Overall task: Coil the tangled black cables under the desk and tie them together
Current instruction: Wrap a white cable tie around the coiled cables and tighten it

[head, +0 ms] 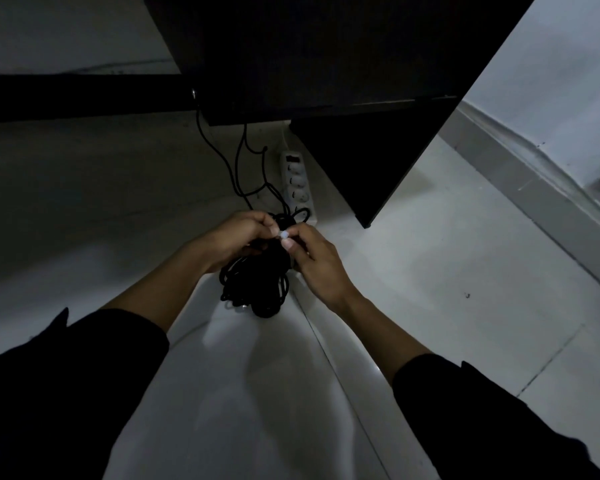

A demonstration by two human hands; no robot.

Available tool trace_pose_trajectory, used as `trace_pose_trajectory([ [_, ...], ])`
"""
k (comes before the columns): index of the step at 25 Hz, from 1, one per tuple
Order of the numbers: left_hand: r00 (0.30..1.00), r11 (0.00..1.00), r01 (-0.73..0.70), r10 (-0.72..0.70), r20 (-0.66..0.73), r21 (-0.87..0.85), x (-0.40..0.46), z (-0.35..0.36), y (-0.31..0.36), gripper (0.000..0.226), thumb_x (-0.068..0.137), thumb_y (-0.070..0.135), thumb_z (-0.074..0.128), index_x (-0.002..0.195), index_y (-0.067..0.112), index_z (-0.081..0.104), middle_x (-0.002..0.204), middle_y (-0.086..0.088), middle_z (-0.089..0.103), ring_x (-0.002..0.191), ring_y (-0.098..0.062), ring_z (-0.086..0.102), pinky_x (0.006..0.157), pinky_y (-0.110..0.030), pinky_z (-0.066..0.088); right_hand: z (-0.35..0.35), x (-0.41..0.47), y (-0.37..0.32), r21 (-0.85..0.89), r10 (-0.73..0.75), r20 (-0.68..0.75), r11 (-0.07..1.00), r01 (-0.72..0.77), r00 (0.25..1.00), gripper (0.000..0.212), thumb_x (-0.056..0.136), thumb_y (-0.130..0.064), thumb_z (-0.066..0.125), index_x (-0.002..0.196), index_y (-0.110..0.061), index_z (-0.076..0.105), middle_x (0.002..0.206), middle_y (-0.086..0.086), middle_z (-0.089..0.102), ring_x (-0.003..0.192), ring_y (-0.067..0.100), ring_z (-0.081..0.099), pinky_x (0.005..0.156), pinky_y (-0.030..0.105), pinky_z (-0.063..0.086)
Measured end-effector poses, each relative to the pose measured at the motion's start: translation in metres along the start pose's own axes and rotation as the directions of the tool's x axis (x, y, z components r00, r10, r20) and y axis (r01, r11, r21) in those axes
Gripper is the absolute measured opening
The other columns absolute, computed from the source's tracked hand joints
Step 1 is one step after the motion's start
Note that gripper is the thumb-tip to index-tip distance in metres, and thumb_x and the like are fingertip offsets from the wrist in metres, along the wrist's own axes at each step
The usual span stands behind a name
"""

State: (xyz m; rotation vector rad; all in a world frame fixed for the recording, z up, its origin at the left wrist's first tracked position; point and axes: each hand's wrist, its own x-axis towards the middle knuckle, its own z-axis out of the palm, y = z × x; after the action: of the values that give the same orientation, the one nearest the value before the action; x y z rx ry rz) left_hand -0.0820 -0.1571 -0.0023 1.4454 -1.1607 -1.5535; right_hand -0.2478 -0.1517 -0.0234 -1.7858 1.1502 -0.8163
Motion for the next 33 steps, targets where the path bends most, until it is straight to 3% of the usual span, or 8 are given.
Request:
trace_pose_trajectory([
  [3, 1.0, 1.0, 0.012, -0.012, 0.003, 0.027, 0.001, -0.001, 0.0, 0.025, 0.093, 0.002, 0.048, 0.076, 0.018, 0.056, 0.078, 0.002, 0.056, 0.074, -0.011, 0.052, 0.071, -0.023, 0.042, -0.002, -0.001, -0.003, 0.01, 0.028, 0.009, 1.0, -0.028, 1.0, 0.007, 0.097, -0.021, 0.053, 0.103, -0.02, 0.049, 0.086, -0.003, 0.055, 0.073, 0.003, 0.049, 0.065, 0.014, 0.04],
  [9, 0.999, 0.998, 0.028, -0.03, 0.041, 0.048, 0.002, -0.004, 0.001, 0.025, 0.091, 0.001, 0.048, 0.076, 0.018, 0.059, 0.08, 0.001, 0.057, 0.074, -0.012, 0.052, 0.072, -0.023, 0.041, -0.002, -0.002, 0.003, -0.008, -0.04, 0.01, 0.999, 0.04, 0.999, 0.004, 0.097, -0.017, 0.053, 0.1, -0.015, 0.054, 0.092, -0.008, 0.058, 0.083, 0.005, 0.051, 0.072, 0.021, 0.041],
  [16, 0.998, 0.997, 0.049, -0.051, 0.026, 0.063, 0.0, -0.004, 0.005, 0.026, 0.09, -0.003, 0.044, 0.078, 0.016, 0.059, 0.082, -0.002, 0.056, 0.075, -0.013, 0.052, 0.07, -0.022, 0.043, -0.001, 0.0, 0.004, -0.001, -0.04, 0.018, 0.999, 0.04, 0.999, 0.008, 0.096, -0.019, 0.054, 0.095, -0.028, 0.054, 0.094, -0.003, 0.059, 0.081, 0.007, 0.052, 0.072, 0.021, 0.04],
  [19, 0.998, 0.995, 0.046, -0.049, 0.033, 0.089, -0.001, -0.004, 0.008, 0.027, 0.089, -0.003, 0.044, 0.076, 0.015, 0.059, 0.083, -0.003, 0.057, 0.076, -0.014, 0.052, 0.072, -0.023, 0.044, -0.001, 0.001, 0.005, -0.01, -0.041, 0.019, 0.999, 0.041, 0.999, 0.015, 0.095, -0.02, 0.056, 0.092, -0.035, 0.055, 0.097, 0.0, 0.061, 0.085, 0.011, 0.055, 0.073, 0.025, 0.043],
  [24, 1.0, 0.997, 0.024, -0.024, -0.003, 0.069, -0.001, 0.002, 0.004, 0.021, 0.093, 0.0, 0.049, 0.082, 0.015, 0.057, 0.081, -0.002, 0.058, 0.076, -0.013, 0.056, 0.072, -0.023, 0.047, 0.001, 0.002, 0.008, -0.025, -0.032, -0.03, 0.999, 0.031, 0.999, 0.005, 0.094, -0.019, 0.058, 0.096, -0.022, 0.06, 0.098, 0.003, 0.062, 0.093, 0.018, 0.059, 0.082, 0.038, 0.05],
  [29, 0.998, 0.999, -0.028, 0.029, -0.052, 0.029, -0.002, 0.001, -0.001, 0.015, 0.094, -0.001, 0.051, 0.095, 0.014, 0.049, 0.082, -0.003, 0.054, 0.072, -0.011, 0.057, 0.068, -0.02, 0.051, 0.006, 0.001, 0.007, -0.06, -0.039, -0.063, 0.998, 0.035, 0.997, 0.007, 0.093, -0.022, 0.06, 0.1, -0.019, 0.062, 0.102, 0.002, 0.062, 0.095, 0.013, 0.059, 0.083, 0.03, 0.05],
  [33, 0.999, 0.999, -0.034, 0.035, -0.037, 0.014, -0.003, -0.003, -0.001, 0.018, 0.091, 0.0, 0.058, 0.095, 0.014, 0.048, 0.082, -0.005, 0.055, 0.071, -0.013, 0.058, 0.069, -0.023, 0.053, 0.007, 0.0, 0.004, -0.099, -0.07, -0.087, 0.993, 0.062, 0.994, 0.01, 0.093, -0.027, 0.062, 0.099, -0.019, 0.06, 0.1, 0.001, 0.06, 0.09, 0.009, 0.057, 0.075, 0.014, 0.044],
])
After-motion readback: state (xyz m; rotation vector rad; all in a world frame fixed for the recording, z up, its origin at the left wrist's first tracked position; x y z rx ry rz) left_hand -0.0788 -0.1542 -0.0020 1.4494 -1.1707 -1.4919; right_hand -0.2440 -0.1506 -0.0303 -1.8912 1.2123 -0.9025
